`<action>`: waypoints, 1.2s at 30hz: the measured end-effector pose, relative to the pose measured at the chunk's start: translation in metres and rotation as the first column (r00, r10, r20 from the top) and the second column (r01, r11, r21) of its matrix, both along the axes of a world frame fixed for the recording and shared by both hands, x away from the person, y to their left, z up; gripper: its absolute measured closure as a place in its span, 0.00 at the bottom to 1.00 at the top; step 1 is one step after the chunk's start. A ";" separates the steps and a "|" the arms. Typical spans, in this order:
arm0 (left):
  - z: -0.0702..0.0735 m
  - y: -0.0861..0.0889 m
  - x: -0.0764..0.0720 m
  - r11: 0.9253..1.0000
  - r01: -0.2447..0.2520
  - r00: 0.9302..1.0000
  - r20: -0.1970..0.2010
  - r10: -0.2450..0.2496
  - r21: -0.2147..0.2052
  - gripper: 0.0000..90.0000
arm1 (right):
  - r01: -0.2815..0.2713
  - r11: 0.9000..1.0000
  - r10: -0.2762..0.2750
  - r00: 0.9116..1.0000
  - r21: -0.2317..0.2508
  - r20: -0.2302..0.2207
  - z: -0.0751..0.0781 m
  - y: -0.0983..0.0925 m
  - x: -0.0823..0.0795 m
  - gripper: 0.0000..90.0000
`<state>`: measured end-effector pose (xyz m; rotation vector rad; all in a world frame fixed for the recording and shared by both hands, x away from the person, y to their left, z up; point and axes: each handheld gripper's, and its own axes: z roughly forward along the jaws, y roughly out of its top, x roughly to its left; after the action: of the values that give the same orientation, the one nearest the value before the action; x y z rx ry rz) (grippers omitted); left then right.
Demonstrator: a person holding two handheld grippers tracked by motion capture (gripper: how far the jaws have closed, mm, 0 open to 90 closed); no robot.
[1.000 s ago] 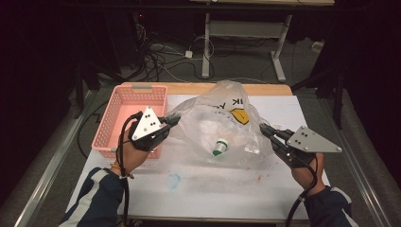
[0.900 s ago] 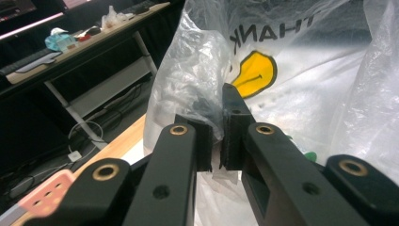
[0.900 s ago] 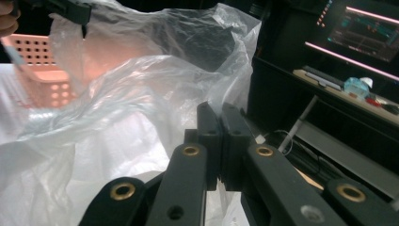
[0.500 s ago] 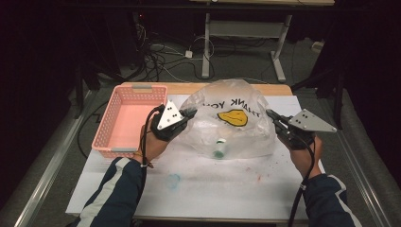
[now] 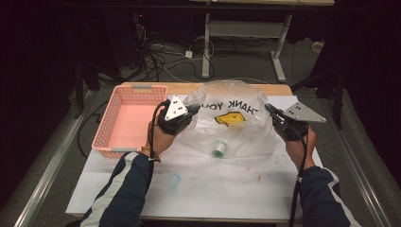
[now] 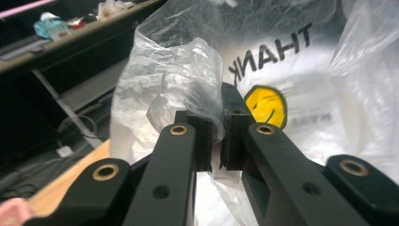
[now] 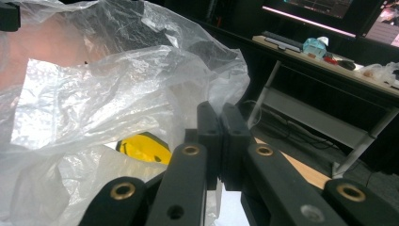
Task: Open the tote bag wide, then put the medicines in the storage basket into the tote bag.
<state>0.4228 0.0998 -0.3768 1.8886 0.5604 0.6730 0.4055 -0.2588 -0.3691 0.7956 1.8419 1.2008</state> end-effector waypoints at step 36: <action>0.091 -0.004 -0.051 0.993 0.035 0.980 0.200 -0.011 -0.116 0.94 | -0.057 0.995 0.034 0.967 0.085 0.252 0.123 0.007 -0.031 1.00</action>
<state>0.3719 0.0954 -0.2856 1.6910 0.4392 0.7864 0.3746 -0.2522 -0.2461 0.6222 1.6160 1.3576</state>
